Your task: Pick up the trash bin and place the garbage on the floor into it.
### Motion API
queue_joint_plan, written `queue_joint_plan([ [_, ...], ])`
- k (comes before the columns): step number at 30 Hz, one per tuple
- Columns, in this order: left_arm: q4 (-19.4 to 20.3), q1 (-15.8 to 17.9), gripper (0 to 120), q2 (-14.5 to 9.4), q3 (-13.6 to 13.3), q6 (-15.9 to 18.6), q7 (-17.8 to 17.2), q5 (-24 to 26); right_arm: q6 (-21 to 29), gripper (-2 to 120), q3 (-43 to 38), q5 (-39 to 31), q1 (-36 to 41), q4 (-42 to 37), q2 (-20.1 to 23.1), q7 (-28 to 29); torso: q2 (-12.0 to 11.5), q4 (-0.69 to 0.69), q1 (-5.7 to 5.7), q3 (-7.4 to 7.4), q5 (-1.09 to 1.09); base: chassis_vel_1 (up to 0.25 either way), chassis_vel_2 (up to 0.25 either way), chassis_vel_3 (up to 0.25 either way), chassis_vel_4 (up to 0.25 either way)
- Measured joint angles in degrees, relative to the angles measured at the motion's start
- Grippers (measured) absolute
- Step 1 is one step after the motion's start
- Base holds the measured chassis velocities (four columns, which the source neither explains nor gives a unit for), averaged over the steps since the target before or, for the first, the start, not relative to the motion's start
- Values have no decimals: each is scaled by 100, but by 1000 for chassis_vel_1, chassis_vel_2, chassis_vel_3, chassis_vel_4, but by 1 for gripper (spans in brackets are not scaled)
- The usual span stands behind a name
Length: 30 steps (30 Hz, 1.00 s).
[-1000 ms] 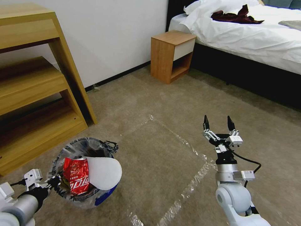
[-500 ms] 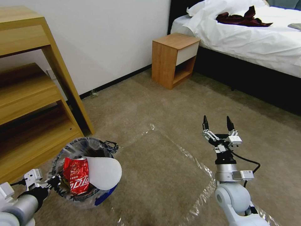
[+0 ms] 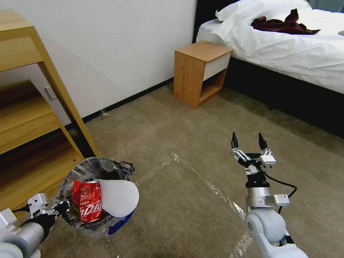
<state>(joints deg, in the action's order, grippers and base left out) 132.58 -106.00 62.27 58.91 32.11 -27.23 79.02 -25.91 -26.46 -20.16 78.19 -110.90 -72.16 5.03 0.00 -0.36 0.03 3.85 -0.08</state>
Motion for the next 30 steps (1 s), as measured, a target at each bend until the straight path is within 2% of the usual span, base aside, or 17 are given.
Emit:
queue_joint_plan([
  [11,20,-90,0,-24,-135,89,35,-41,-208,100,65,-222,-33,42,10,-132,0,0,1,1,-1,-130,132,128,-140],
  [30,41,-174,0,-43,-191,126,70,-114,-258,100,80,-286,-89,94,17,-197,1,1,0,-1,0,0,0,0,0],
])
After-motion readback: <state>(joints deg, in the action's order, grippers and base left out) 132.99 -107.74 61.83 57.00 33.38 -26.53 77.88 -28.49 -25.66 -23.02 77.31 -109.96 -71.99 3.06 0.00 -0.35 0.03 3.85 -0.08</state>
